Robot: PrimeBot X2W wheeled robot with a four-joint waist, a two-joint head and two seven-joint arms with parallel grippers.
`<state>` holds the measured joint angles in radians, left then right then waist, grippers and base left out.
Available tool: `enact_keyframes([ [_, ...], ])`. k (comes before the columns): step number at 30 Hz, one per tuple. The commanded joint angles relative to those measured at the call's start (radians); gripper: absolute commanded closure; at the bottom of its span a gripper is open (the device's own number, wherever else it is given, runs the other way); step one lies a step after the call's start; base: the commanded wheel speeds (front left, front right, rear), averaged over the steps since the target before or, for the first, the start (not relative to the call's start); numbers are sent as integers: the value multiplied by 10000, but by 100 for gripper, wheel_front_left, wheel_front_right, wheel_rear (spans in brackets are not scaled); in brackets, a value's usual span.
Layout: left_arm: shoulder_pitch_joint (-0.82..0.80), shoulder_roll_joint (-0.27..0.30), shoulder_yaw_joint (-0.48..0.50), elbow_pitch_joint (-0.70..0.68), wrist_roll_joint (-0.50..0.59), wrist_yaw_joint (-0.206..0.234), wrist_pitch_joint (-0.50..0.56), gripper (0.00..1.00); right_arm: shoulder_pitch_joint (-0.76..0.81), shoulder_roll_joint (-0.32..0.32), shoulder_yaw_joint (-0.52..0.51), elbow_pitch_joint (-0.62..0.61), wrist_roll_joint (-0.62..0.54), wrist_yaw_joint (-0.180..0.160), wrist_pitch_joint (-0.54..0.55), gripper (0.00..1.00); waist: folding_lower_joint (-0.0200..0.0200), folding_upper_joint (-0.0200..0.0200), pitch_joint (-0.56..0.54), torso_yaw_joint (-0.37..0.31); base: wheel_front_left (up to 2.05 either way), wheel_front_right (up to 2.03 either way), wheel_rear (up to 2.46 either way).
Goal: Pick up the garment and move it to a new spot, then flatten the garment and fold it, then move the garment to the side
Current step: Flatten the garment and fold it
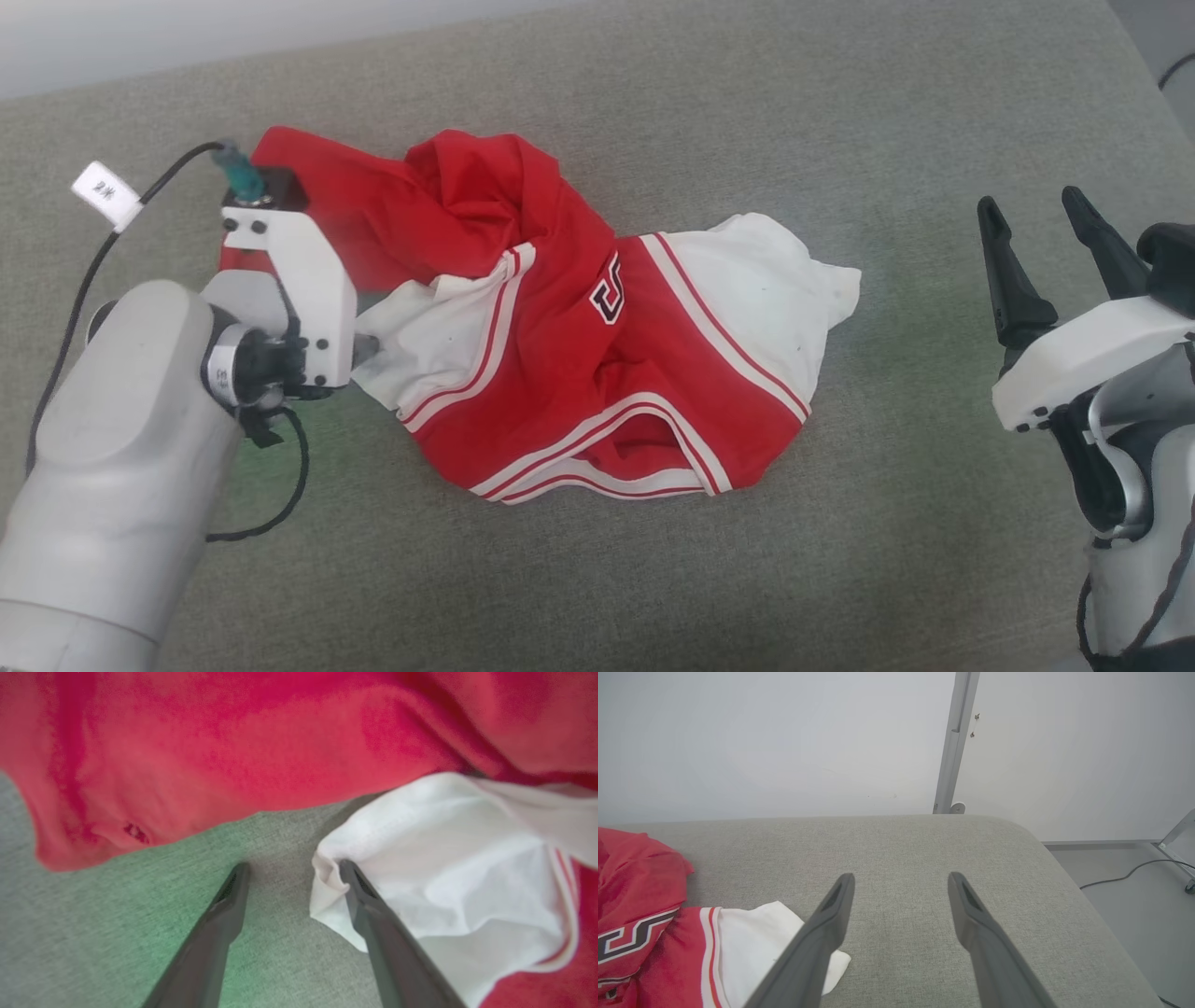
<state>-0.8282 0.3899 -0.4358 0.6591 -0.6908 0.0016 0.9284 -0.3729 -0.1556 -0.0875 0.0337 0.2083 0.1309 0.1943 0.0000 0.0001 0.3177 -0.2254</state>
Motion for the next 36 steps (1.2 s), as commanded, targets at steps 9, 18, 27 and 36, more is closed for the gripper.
enact_keyframes([
  [9,291,-353,-412,453,-107,-340,210,100,-125,40,-117,45,-74,-5,63,0,0,-1,89,272,0,0,0],
  [18,804,1219,99,-311,-71,205,351,100,48,-56,-314,137,-135,-5,259,0,0,-1,12,699,0,0,0],
  [27,1923,1890,754,-1867,-575,996,558,20,36,-87,-253,73,-128,-6,418,0,0,-1,-36,1076,0,0,0],
  [36,1848,1755,639,-2528,-524,1351,822,0,0,-186,-115,-39,-74,-6,586,0,0,-1,-152,1136,0,0,0],
])
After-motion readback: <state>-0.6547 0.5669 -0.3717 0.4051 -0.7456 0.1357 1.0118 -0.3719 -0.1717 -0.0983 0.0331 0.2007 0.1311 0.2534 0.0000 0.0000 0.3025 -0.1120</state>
